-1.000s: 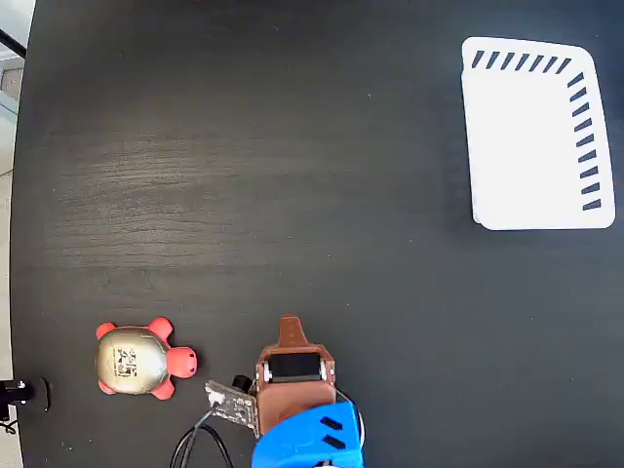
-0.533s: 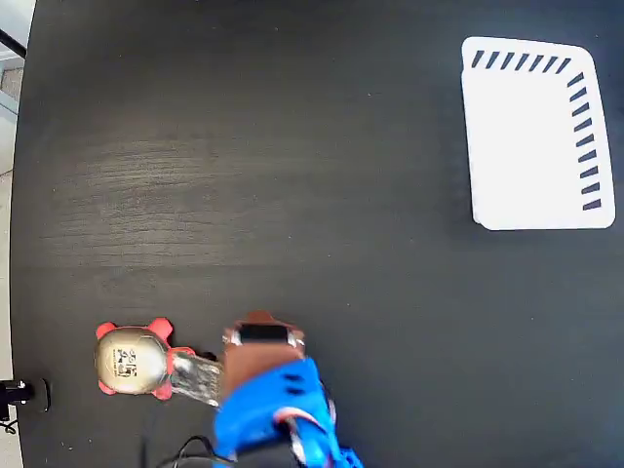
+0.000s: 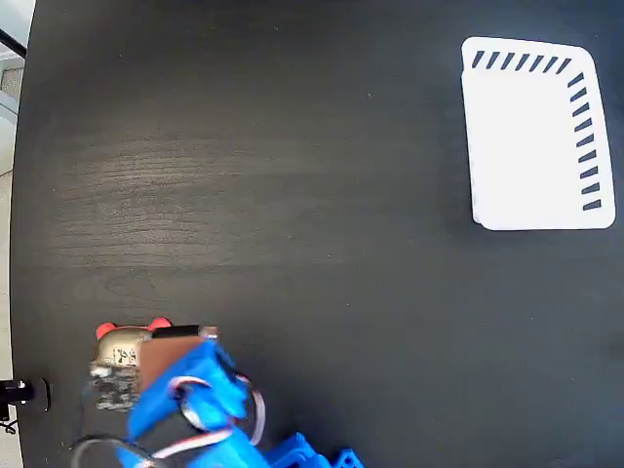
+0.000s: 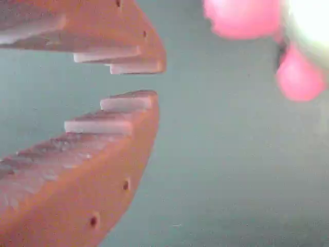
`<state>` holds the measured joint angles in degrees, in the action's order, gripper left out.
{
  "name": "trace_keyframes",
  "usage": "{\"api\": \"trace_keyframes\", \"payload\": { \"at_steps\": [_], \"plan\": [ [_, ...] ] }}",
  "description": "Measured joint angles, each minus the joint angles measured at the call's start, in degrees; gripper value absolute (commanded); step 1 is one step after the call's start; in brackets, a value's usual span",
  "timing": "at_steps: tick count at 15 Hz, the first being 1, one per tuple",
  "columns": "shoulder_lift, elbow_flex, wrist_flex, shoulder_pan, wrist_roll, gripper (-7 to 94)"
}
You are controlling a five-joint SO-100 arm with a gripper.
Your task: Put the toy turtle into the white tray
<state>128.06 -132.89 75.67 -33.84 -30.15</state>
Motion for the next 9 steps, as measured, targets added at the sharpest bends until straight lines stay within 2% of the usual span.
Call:
{"api": "trace_keyframes", "payload": {
  "at_steps": [4, 7, 8, 9],
  "plan": [
    [-11.5, 9.7, 3.1, -9.8, -6.7, 0],
    [-19.3, 17.8, 7.9, -15.5, -9.4, 1],
    [-21.7, 20.6, 9.8, -16.5, -9.6, 6],
    [-23.7, 22.9, 10.7, -16.9, -9.6, 17]
  ]
}}
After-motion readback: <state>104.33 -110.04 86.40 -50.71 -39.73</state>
